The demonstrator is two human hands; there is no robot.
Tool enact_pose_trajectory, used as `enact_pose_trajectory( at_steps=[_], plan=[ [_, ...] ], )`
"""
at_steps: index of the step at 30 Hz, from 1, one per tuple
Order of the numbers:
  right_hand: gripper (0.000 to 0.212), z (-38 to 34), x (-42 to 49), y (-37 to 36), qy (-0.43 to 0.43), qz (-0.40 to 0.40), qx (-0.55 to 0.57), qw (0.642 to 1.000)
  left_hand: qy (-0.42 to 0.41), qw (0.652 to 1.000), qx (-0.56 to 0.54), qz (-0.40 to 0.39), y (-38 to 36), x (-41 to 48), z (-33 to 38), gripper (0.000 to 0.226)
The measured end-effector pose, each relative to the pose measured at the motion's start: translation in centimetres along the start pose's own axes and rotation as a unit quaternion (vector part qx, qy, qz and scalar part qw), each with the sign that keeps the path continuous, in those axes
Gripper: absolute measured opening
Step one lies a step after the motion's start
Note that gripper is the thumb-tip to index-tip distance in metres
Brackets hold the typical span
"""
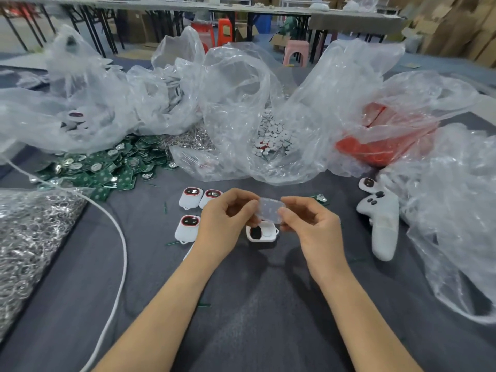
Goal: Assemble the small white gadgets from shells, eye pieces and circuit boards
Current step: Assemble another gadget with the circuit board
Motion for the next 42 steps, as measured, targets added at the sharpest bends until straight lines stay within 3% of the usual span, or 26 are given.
enact_pose_trajectory(
  at_steps=[4,7,9,12,14,19,24,42],
  plan=[
    [0.017,0.2,0.1,-0.1,-0.019,-0.004,-0.005,1.000,0.009,1.000,-0.005,-0.024,0.0,-0.1,0.3,0.014],
    [0.019,0.4,0.2,0.2,-0.030,0.017,-0.014,0.999,-0.017,0.995,0.093,-0.030,0.8,0.1,0.4,0.016],
    [0.019,0.5,0.4,0.5,-0.041,0.025,-0.035,0.998,-0.052,0.973,0.218,-0.058,1.8,0.3,0.3,0.018],
    [0.018,0.7,0.5,0.7,-0.061,0.012,-0.063,0.996,-0.061,0.913,0.369,-0.162,2.6,0.5,-0.4,0.056],
    [0.018,0.8,0.4,0.5,-0.069,-0.005,-0.074,0.995,-0.065,0.888,0.417,-0.182,2.4,0.6,-0.9,0.070],
    [0.016,1.3,0.5,0.4,-0.047,-0.034,-0.195,0.979,-0.085,0.898,0.401,-0.157,2.0,0.5,-1.7,0.044],
    [0.009,1.8,0.6,0.2,-0.022,-0.038,-0.267,0.963,-0.087,0.902,0.393,-0.157,1.8,0.6,-2.0,0.040],
    [0.016,1.7,0.8,0.2,-0.031,-0.033,-0.215,0.976,-0.107,0.899,0.392,-0.161,1.8,0.6,-1.8,0.037]
  ],
)
Point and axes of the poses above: each hand's wrist, its own x-axis towards the middle knuckle, its own y-axis out of the back of the hand, z = x × y, the point moved 2 cm from there along x, towards the middle knuckle, and after that the axes turned 9 degrees about x, right-handed, at the moved point
